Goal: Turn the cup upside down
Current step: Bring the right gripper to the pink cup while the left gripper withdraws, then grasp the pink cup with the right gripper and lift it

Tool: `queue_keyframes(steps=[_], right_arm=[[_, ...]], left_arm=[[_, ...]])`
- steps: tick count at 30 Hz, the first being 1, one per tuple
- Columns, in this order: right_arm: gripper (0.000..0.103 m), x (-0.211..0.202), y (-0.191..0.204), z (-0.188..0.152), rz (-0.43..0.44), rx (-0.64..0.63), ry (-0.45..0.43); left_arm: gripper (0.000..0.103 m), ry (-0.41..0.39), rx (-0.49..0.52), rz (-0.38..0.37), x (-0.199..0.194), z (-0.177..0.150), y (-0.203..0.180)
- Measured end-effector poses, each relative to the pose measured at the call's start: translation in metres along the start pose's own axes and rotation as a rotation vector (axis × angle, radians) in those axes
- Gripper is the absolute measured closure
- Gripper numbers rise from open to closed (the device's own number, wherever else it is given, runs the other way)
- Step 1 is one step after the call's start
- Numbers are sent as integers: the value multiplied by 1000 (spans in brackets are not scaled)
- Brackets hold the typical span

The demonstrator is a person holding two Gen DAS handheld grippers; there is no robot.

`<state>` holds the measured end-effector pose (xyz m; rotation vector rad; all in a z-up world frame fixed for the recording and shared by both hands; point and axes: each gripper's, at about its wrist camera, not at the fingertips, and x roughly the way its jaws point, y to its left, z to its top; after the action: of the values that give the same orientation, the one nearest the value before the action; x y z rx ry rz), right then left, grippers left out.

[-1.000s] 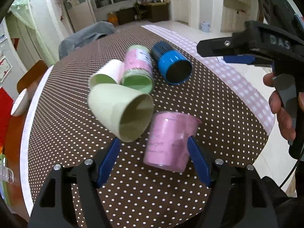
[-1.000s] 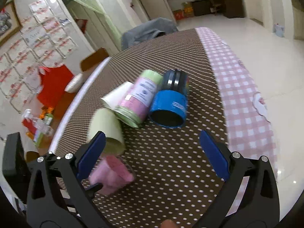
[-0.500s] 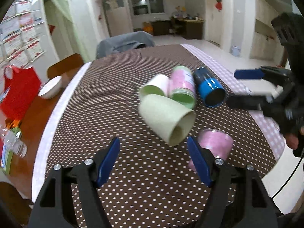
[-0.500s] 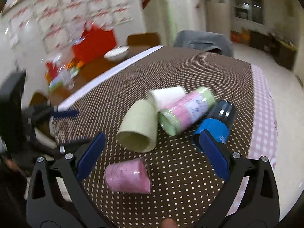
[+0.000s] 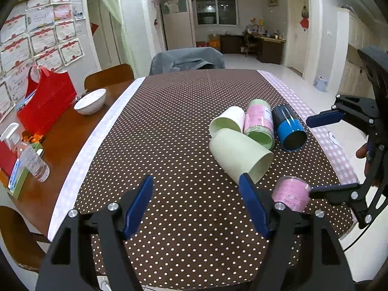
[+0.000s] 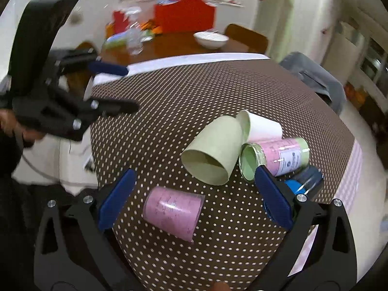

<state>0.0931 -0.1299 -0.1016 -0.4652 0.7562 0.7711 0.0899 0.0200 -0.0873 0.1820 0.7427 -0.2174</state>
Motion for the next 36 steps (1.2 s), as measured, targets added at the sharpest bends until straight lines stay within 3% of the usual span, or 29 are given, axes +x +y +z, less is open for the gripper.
queue_keyframes(steps=[11, 19, 28, 29, 30, 33, 36], right_arm=[[6, 27, 21, 0, 124, -355, 197], [7, 61, 51, -14, 168, -646, 372], [24, 104, 87, -36, 94, -977, 530], [32, 110, 89, -40, 78, -1001, 552], [39, 113, 89, -42, 71, -1008, 568], [40, 112, 85, -35, 75, -949, 558], [40, 102, 68, -22, 104, -785, 513]], left_arm=[[31, 3, -53, 38, -2, -10, 16], [31, 24, -78, 67, 4, -16, 23], [31, 58, -118, 64, 18, -22, 31], [31, 62, -120, 63, 19, -22, 32], [31, 65, -122, 62, 20, -22, 33], [31, 73, -127, 55, 24, -23, 36], [31, 74, -123, 40, 26, -24, 37]])
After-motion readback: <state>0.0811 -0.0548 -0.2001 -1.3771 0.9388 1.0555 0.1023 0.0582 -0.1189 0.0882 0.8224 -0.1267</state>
